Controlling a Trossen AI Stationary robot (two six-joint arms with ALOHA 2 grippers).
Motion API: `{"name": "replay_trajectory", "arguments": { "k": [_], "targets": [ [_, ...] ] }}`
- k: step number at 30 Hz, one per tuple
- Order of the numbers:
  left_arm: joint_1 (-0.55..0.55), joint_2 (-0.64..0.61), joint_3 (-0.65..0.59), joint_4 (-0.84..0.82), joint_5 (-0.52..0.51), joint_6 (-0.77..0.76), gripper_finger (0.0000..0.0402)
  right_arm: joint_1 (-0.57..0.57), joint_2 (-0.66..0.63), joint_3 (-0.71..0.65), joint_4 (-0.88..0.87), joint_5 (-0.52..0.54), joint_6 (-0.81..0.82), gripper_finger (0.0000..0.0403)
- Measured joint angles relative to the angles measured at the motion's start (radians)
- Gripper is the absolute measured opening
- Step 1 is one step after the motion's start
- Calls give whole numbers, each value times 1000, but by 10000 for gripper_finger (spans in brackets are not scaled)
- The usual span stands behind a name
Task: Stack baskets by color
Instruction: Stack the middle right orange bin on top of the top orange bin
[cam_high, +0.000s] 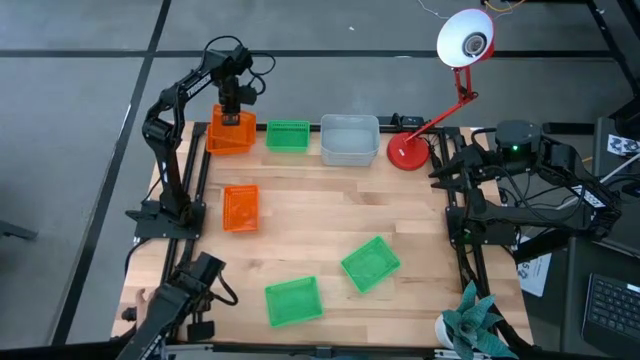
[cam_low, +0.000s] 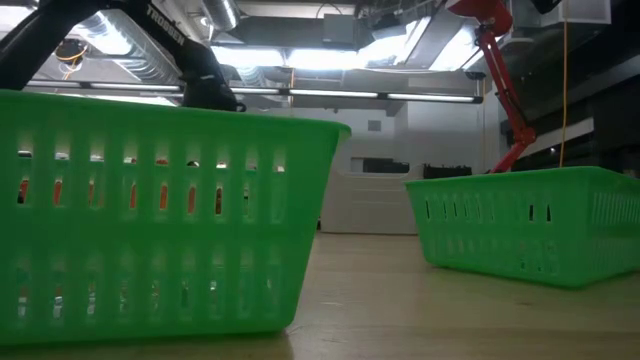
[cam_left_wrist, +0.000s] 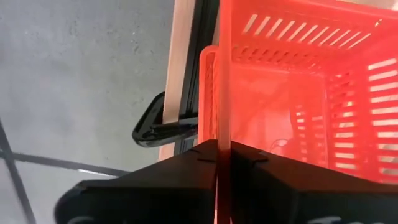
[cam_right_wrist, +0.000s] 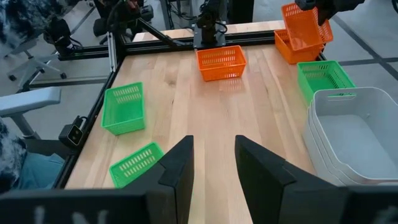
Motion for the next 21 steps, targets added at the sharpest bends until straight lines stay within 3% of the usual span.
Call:
{"name": "replay_trajectory", "arguments": {
  "k": [10,21],
  "targets": [
    [0,-1,0,1,-5,-63,76,0,0,0,0,0,0,117],
    [-20,-1,0,-24,-82,-139,77,0,0,0,0,0,0,117]
  ]
}}
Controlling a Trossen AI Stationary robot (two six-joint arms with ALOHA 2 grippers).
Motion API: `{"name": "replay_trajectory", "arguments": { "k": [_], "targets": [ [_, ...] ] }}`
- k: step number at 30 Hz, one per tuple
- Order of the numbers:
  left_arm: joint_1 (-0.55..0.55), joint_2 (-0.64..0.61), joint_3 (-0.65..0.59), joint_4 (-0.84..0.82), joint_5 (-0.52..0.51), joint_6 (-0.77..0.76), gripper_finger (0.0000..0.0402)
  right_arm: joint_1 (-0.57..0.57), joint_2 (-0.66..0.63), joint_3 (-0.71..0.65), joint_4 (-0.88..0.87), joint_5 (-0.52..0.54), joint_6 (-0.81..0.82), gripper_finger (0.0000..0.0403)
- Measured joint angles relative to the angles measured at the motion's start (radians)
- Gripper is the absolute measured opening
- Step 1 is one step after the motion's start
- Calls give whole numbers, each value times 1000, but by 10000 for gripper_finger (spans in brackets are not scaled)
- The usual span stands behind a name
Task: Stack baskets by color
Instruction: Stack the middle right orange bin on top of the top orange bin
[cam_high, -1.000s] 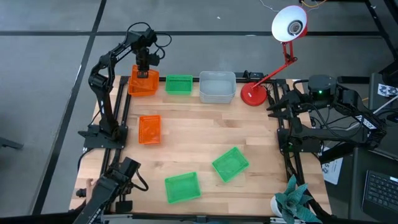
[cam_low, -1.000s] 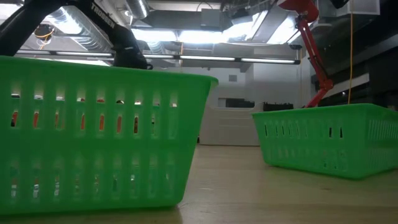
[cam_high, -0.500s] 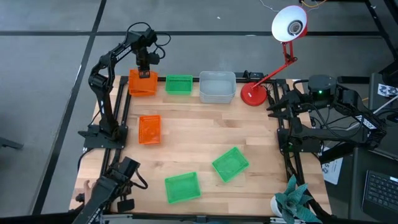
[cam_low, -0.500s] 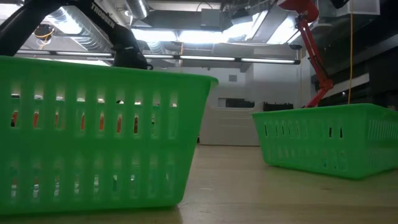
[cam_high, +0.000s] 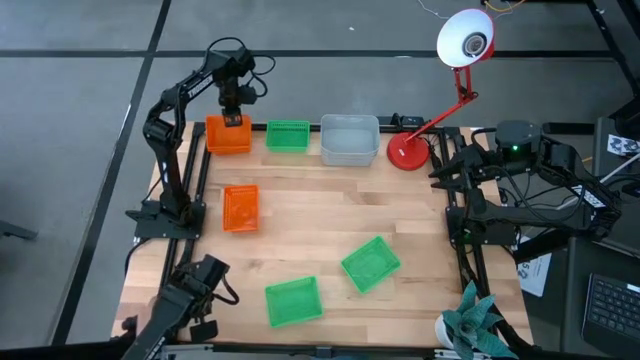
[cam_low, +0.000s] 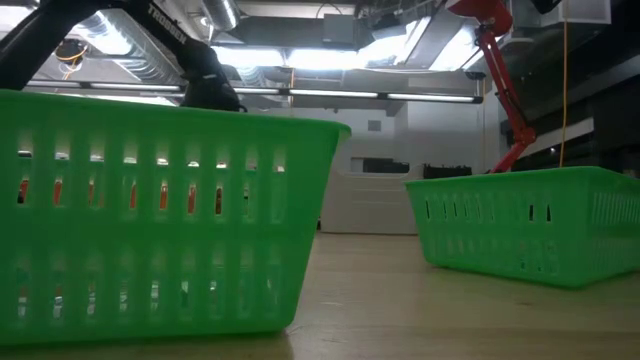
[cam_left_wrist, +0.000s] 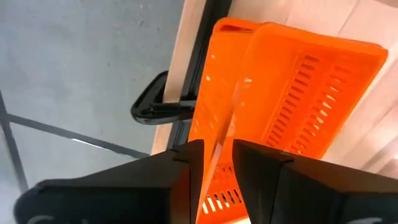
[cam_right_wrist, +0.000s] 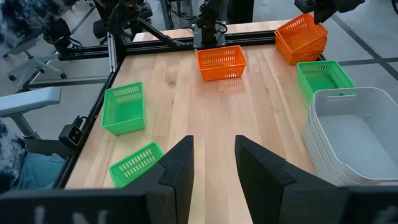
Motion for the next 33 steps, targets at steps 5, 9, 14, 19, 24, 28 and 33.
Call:
{"name": "replay_trajectory", "arguments": {
  "k": [5,9,14,19,24,28,33],
  "targets": [
    [0,0,0,21,0,1,77,0,0,0,0,0,0,117],
    [-10,-2,0,-12,-34,-24,76,0,0,0,0,0,0,117],
    [-39,-4,41,-97,-69,-37,76,0,0,0,0,0,-17,117],
    [-75,-5,53,-59,-141,-129,76,0,0,0,0,0,-22,117],
    [-162,-4,24,-36,-366,-324,67,0,0,0,-1,0,-22,117],
    [-215,-4,0,85,-449,-383,49,0,0,0,-2,0,-23,117],
    [-251,-4,-27,89,-521,-530,22,0,0,0,-56,-1,-23,117]
  ]
}}
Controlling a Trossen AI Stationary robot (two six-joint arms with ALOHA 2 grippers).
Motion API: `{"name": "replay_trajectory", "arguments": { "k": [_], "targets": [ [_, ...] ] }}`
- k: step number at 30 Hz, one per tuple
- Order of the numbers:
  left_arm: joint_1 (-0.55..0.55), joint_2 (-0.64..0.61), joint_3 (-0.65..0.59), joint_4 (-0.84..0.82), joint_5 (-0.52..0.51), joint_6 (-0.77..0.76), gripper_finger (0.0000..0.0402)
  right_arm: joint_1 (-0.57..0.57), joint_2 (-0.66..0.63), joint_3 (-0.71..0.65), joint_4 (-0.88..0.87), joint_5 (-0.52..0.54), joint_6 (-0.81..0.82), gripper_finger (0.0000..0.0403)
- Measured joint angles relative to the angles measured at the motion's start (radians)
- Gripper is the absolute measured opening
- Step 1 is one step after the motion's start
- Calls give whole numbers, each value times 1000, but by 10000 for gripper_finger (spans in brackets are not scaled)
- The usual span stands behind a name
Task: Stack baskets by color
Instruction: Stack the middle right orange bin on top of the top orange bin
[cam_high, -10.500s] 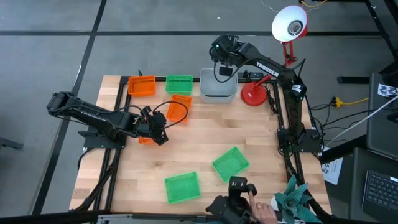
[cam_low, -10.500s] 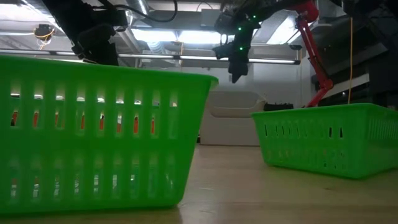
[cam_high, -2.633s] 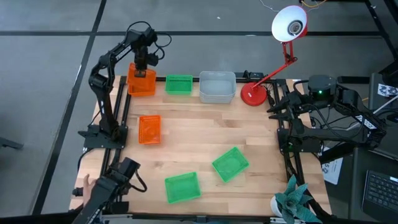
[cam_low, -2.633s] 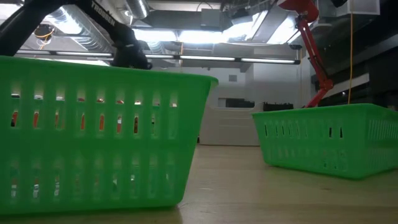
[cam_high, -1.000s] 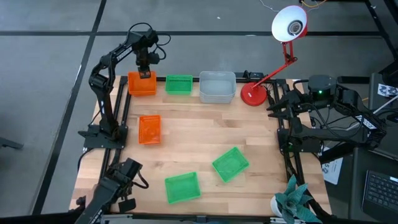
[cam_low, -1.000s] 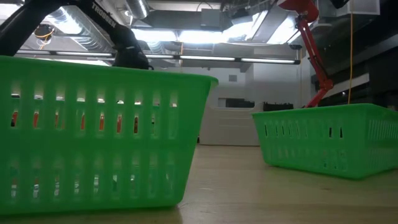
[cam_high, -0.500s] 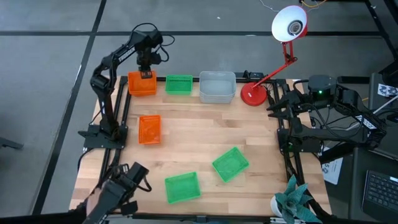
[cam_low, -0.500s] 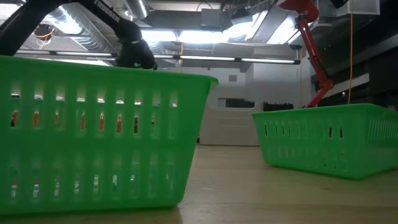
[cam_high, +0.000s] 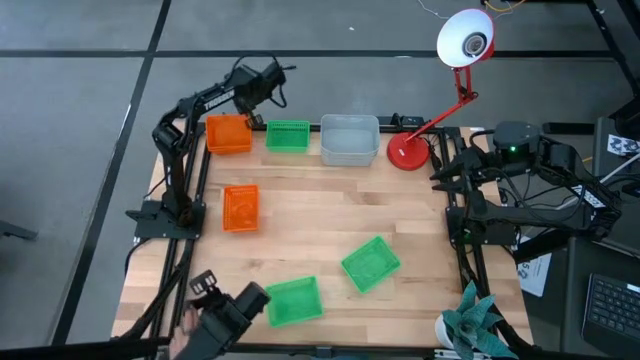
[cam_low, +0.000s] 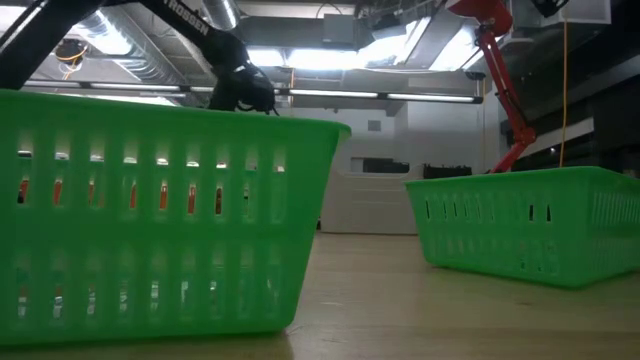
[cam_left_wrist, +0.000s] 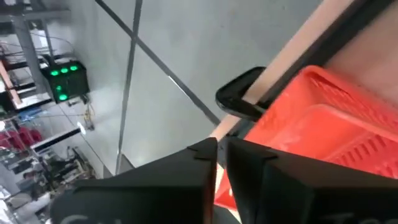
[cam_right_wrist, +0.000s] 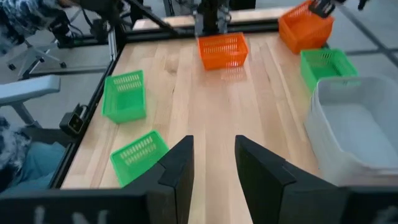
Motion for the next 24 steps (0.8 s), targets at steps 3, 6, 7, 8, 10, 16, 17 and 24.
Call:
{"name": "replay_trajectory", "arguments": {
  "k": [3,6,7,8,10,16,17,24],
  "targets": [
    [-15,-14,-2,-97,15,-89,4,0,0,0,-21,0,0,117],
    [-35,-66,-3,-193,34,-189,4,0,0,0,-27,0,0,117],
    [-40,-91,-14,-213,32,-220,2,0,0,0,-27,0,0,117],
    [-42,-124,-39,-222,32,-244,1,0,0,0,-27,0,0,117],
    [-44,-216,-118,-200,35,-280,2,0,0,0,-27,0,0,117],
    [-28,-464,-485,284,34,-118,1,0,0,0,-26,0,-17,117],
    [-23,-480,-537,375,32,-68,1,0,0,0,-26,0,-27,117],
    [13,-451,-711,662,-90,8,0,0,0,0,-23,0,-21,117]
  ]
}}
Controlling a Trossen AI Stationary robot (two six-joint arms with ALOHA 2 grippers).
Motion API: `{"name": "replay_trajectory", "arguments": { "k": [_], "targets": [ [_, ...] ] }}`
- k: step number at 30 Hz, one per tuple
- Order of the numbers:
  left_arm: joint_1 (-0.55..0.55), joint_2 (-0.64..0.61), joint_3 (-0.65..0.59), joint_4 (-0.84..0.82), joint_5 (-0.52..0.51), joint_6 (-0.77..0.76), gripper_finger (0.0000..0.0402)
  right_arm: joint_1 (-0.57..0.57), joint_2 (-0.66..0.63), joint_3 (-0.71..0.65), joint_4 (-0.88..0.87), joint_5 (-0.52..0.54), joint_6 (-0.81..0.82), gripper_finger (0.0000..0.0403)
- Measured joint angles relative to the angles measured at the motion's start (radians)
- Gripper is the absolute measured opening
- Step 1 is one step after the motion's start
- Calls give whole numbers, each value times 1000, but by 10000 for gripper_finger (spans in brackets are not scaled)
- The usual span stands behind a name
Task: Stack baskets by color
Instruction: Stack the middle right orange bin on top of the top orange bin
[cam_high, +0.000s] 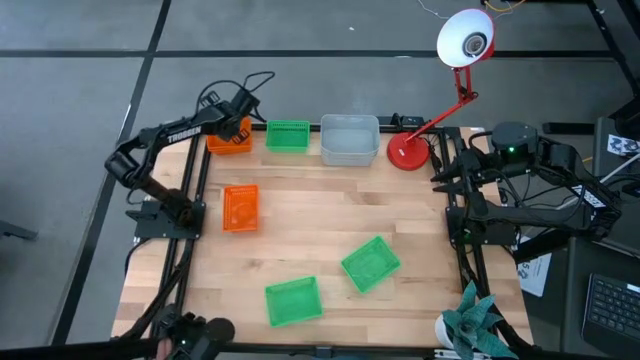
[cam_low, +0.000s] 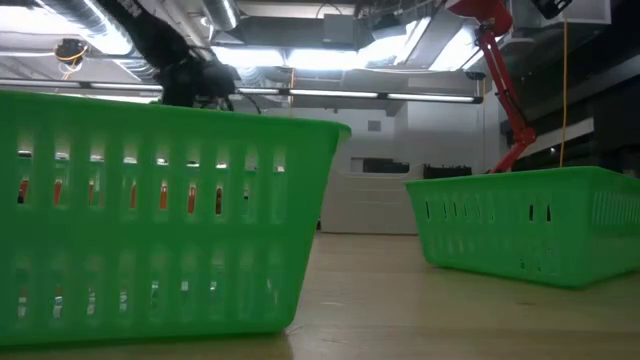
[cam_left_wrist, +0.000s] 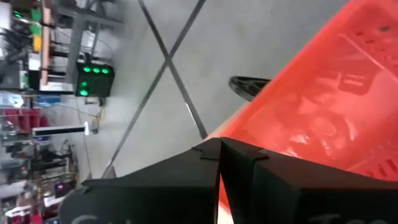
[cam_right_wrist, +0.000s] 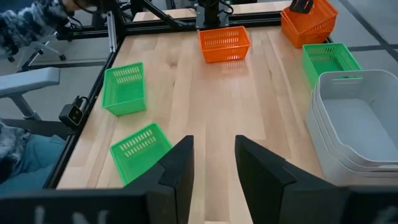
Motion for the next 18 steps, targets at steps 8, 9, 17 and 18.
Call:
{"name": "replay_trajectory", "arguments": {
  "k": [8,9,17,18],
  "targets": [
    [57,70,-8,60,79,2,0,0,0,0,13,0,20,117],
    [60,82,-8,66,90,2,0,0,0,0,14,0,20,117],
    [52,112,20,58,97,28,0,0,0,0,13,0,17,117],
    [45,108,34,30,96,27,0,0,0,0,13,0,17,117]
  ]
}}
